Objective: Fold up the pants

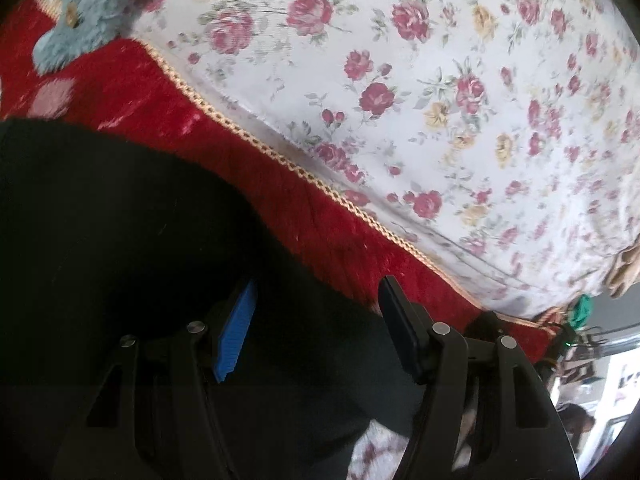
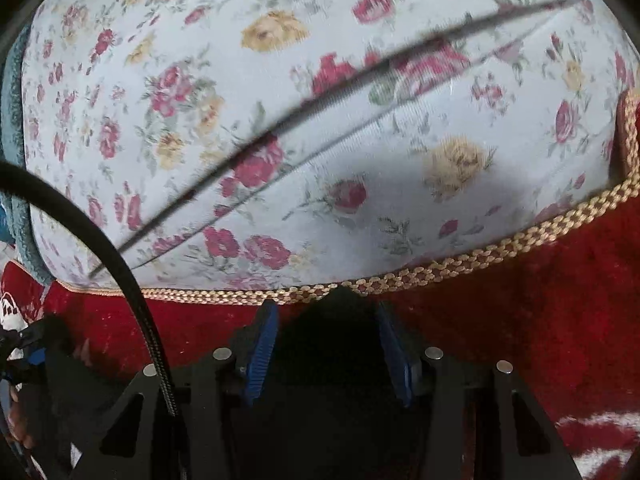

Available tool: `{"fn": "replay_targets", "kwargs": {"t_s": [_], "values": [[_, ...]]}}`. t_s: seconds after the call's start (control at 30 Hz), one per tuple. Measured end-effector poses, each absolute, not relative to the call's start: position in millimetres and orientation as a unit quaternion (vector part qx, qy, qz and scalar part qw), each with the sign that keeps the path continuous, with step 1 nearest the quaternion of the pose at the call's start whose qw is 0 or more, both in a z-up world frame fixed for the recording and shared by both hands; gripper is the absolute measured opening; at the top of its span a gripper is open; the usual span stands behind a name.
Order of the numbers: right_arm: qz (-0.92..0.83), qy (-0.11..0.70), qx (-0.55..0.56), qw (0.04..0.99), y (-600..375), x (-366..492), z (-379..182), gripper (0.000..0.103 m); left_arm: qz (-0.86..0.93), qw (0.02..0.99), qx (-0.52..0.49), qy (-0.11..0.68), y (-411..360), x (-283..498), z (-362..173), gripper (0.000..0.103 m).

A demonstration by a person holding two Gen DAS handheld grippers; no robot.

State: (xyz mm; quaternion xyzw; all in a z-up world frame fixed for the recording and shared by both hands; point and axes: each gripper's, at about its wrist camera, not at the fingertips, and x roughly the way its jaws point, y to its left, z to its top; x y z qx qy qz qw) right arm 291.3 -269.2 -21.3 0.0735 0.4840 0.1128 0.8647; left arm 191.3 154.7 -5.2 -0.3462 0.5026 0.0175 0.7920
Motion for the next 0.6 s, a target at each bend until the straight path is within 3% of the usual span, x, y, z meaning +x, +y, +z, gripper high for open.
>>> {"fn": "replay_targets", "kwargs": {"t_s": [0.07, 0.1, 0.13, 0.2, 0.33, 0.6], "values": [[0.111, 0.477, 0.084, 0.868, -278, 290, -20, 0.013, 0.014, 0.796, -0.338, 0.502, 151, 199, -8, 0.063], [0.119, 0.473, 0.099, 0.868, -284, 287, -18, 0.006, 0.013, 0.797, -0.331, 0.506, 150, 203, -10, 0.059], [0.127, 0.467, 0.111, 0.868, -289, 284, -14, 0.006, 0.013, 0.800, -0.321, 0.507, 149, 205, -10, 0.051], [0.137, 0.456, 0.116, 0.872, -298, 277, -4, 0.006, 0.031, 0.806, -0.286, 0.517, 149, 207, -11, 0.009], [0.155, 0.417, 0.142, 0.884, -317, 258, 29, 0.006, 0.008, 0.812, -0.307, 0.496, 163, 192, -4, 0.006], [0.195, 0.332, 0.187, 0.904, -353, 179, 114, 0.006, -0.052, 0.852, -0.305, 0.423, 169, 113, 63, 0.006]]}}
